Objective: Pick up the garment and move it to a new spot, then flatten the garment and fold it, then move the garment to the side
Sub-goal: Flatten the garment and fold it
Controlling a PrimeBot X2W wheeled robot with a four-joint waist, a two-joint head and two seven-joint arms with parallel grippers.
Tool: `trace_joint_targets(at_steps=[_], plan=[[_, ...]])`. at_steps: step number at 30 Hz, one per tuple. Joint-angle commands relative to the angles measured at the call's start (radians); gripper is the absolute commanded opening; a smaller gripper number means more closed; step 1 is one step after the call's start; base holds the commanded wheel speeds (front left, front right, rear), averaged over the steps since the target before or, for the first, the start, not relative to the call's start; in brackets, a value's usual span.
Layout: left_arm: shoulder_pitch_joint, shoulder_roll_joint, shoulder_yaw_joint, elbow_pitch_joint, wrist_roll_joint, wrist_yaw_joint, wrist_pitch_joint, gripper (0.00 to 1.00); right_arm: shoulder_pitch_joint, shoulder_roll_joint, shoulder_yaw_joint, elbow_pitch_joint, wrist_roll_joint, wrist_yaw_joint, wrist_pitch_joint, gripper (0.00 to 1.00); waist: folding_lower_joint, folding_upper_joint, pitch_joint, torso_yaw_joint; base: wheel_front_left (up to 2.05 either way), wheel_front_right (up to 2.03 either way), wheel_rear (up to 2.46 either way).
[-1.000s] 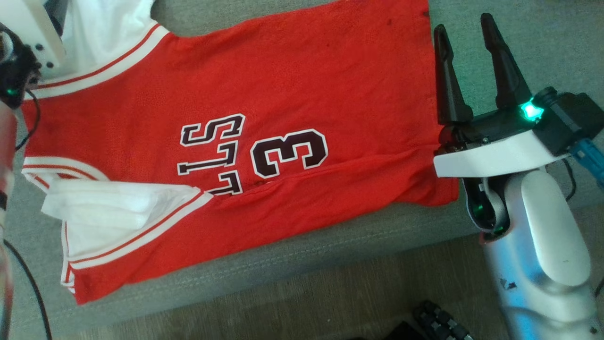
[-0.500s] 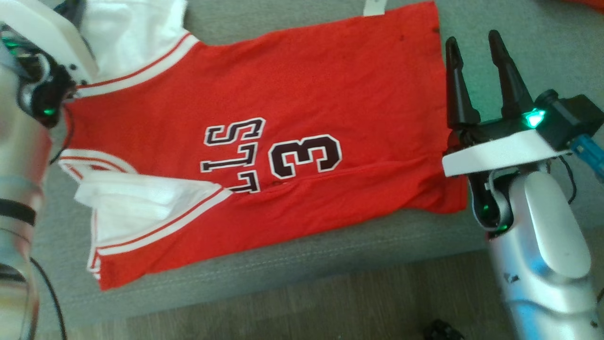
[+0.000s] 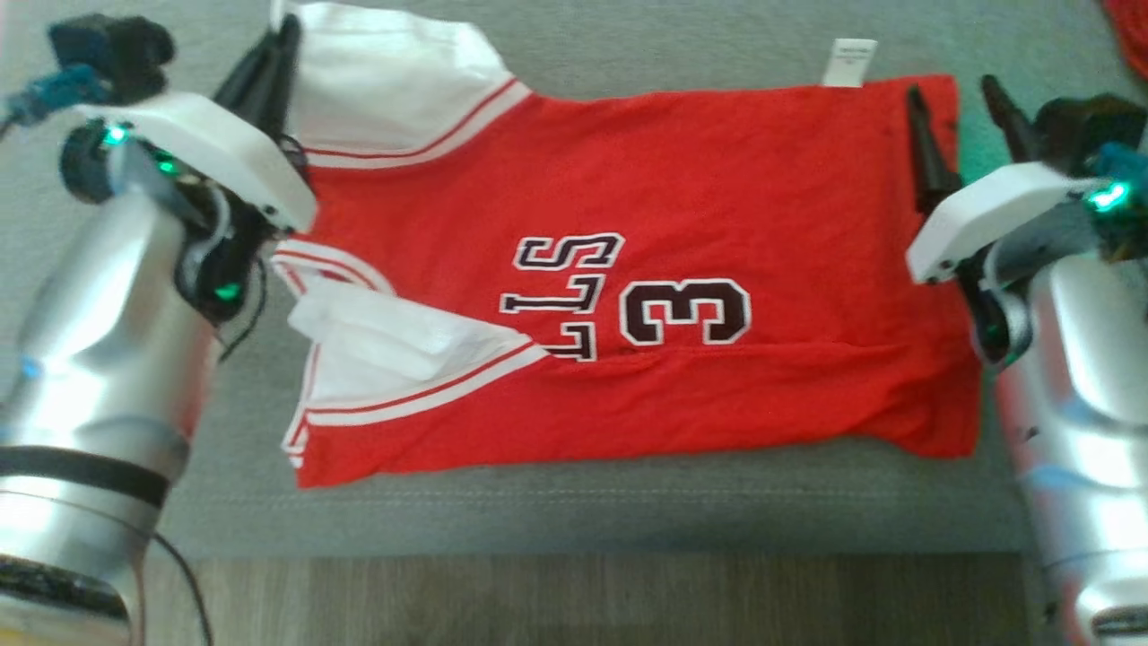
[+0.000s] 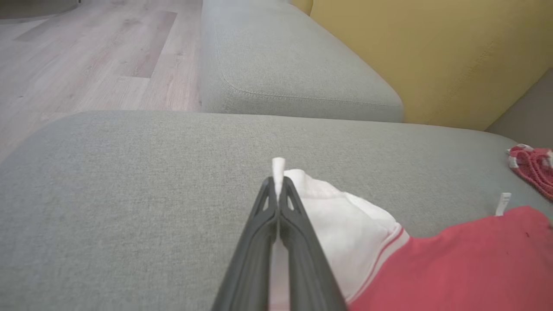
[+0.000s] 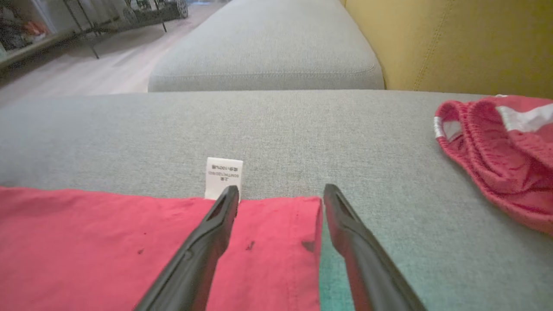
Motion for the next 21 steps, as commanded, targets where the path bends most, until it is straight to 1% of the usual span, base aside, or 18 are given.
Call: trace_joint_targets(at_steps=[1, 6, 8, 12, 18, 21], plan=[[-0.022, 0.034, 0.025, -0.040, -0.003, 0.005, -0.020, 0.00, -0.042, -0.016, 0.013, -0.003, -0.019, 0.007, 0.014, 1.00, -0.0001, 0.0000, -0.010, 0.038, 0.00, 0.00, 0.00], [0.005, 0.010, 0.005, -0.081, 0.015, 0.024, -0.051, 0.00, -0.108, -0.073, 0.020, 0.100, -0.053, 0.007, 0.062, 1.00, -0.0001, 0.0000, -0.001, 0.073, 0.00, 0.00, 0.00], [0.012, 0.002, 0.002, -0.092, 0.014, 0.026, -0.059, 0.00, -0.130, -0.086, 0.009, 0.138, -0.056, 0.007, 0.080, 1.00, -0.0001, 0.0000, 0.002, 0.083, 0.00, 0.00, 0.00], [0.023, -0.004, -0.003, -0.105, 0.011, 0.026, -0.065, 0.00, -0.168, -0.098, 0.006, 0.196, -0.060, 0.007, 0.110, 1.00, -0.0001, 0.0000, 0.009, 0.091, 0.00, 0.00, 0.00], [0.025, 0.001, -0.005, -0.112, 0.008, 0.028, -0.065, 0.00, -0.201, -0.109, 0.013, 0.271, -0.055, 0.007, 0.143, 1.00, -0.0001, 0.0000, 0.018, 0.092, 0.00, 0.00, 0.00], [0.023, 0.004, -0.005, -0.112, 0.008, 0.029, -0.065, 0.00, -0.208, -0.112, 0.013, 0.292, -0.052, 0.007, 0.147, 1.00, -0.0001, 0.0000, 0.021, 0.091, 0.00, 0.00, 0.00]])
